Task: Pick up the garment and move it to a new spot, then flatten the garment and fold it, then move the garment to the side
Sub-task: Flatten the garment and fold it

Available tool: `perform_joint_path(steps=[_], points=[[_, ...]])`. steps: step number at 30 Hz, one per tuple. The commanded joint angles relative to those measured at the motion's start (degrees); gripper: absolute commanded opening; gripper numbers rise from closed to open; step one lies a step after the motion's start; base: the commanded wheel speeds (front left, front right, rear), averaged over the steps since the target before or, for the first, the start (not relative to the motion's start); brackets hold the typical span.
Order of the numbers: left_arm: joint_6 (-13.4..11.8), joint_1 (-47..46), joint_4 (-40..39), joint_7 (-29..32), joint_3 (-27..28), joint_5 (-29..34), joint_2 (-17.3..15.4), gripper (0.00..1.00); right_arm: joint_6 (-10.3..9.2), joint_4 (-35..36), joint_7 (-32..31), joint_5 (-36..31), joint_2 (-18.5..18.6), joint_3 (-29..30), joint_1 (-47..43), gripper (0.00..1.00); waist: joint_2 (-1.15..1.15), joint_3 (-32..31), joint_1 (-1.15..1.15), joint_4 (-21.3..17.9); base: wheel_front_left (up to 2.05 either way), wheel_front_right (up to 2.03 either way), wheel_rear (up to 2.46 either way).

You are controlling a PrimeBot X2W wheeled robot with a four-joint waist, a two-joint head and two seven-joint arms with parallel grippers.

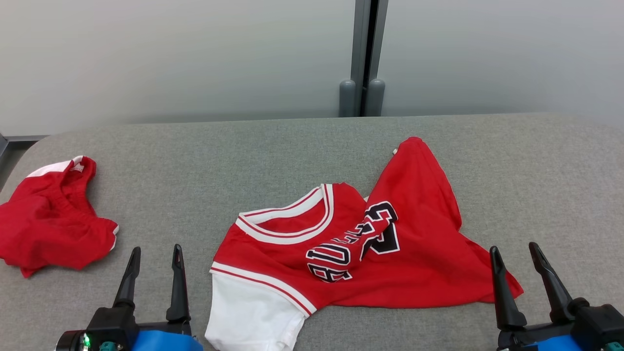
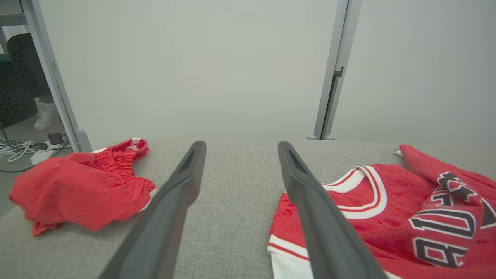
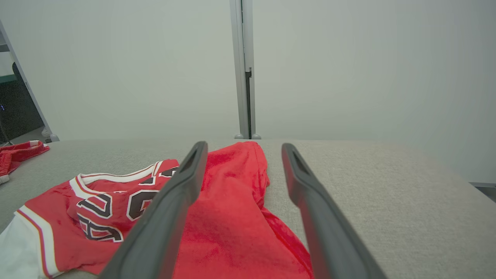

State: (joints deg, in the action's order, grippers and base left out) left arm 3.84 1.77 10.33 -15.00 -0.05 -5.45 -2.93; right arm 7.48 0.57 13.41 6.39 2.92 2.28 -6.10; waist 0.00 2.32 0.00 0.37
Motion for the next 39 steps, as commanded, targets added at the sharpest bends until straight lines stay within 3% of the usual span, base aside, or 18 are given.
perform_joint_path(steps=[1,11,23,39], points=[[-0.4,1.0,-0.6,-0.3,0.1,0.5,0.1,1.00,0.03,0.5,-0.7,-0.3,0.0,0.4,-1.2,1.00,0.00,-0.1,0.00,0.0,0.00,0.00,0.00],[-0.5,1.3,0.5,-0.3,-1.4,0.4,0.1,1.00,0.03,-2.5,-3.1,-0.9,0.0,2.7,-0.6,1.00,0.00,0.3,0.00,-0.1,0.00,0.00,0.00],[2.1,1.6,12.6,-0.3,-6.2,1.0,-0.6,1.00,0.03,-18.7,-1.5,-3.8,0.0,8.3,4.2,1.00,0.00,2.6,0.00,0.8,0.00,0.00,0.00],[3.6,-0.9,23.5,-0.1,-12.6,-2.7,-0.6,1.00,0.03,-35.5,1.3,-3.7,0.7,9.3,11.4,1.00,0.00,4.2,0.00,2.2,0.00,0.00,0.00]])
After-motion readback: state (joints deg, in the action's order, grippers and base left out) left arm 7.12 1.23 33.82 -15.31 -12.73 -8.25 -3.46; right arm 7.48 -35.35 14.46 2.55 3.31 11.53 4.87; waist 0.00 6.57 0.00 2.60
